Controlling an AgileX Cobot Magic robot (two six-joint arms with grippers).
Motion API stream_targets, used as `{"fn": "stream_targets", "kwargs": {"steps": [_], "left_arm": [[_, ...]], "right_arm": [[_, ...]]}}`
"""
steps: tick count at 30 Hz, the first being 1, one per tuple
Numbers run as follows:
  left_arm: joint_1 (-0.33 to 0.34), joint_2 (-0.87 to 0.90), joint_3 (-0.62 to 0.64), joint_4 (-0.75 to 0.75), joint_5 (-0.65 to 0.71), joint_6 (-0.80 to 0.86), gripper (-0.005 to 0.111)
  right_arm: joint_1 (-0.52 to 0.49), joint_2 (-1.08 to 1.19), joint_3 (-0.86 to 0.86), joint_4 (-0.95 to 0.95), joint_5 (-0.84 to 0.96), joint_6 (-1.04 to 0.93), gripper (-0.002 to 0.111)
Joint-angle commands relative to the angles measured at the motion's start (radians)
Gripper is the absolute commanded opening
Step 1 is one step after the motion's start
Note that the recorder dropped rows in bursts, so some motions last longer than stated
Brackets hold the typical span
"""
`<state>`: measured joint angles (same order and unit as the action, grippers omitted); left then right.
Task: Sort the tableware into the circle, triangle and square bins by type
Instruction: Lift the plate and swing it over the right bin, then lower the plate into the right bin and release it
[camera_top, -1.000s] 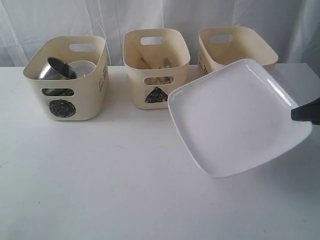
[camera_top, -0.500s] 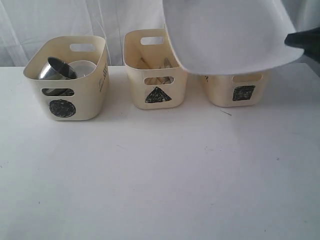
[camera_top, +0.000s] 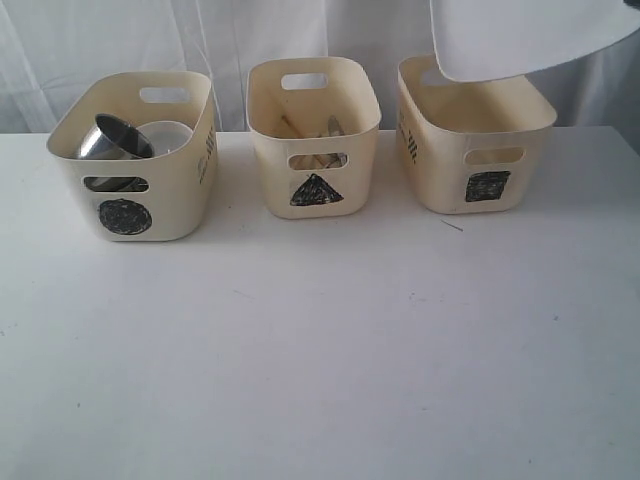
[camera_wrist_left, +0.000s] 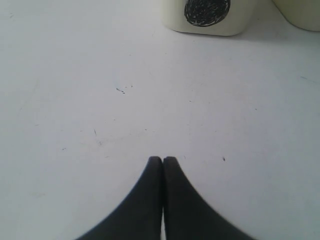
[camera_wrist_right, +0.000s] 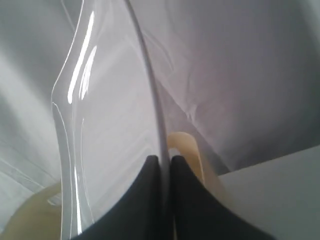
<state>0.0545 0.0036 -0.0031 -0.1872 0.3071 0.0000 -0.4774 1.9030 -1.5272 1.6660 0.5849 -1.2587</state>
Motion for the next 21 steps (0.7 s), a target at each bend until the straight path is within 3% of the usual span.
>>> {"fn": "stream_targets", "kwargs": {"steps": [1,6,11,14,17,21], "left_arm": [[-0.007,-0.004,0.003,-0.005,0.000,0.000,0.000],[-0.007,-0.004,0.003,-0.005,0.000,0.000,0.000],[-0.007,-0.004,0.003,-0.005,0.000,0.000,0.000],[-0.007,-0.004,0.003,-0.005,0.000,0.000,0.000],[-0.007,-0.004,0.003,-0.005,0.000,0.000,0.000],[-0.007,-0.004,0.003,-0.005,0.000,0.000,0.000]], "right_arm": [[0.029,0.049,-0.040,0.043,-0.068,-0.143,0.000],[0.043,0.113,-0.047,0.073,-0.093,-0.336,0.000],[0.052,0.159,-0.047,0.078,-0.027,-0.340,0.001],[0.052,0.163,-0.047,0.078,-0.009,-0.340,0.012],[0.050,0.156,-0.047,0.078,-0.006,-0.326,0.040],[0.048,0.062,-0.047,0.078,0.097,-0.200,0.043]]}}
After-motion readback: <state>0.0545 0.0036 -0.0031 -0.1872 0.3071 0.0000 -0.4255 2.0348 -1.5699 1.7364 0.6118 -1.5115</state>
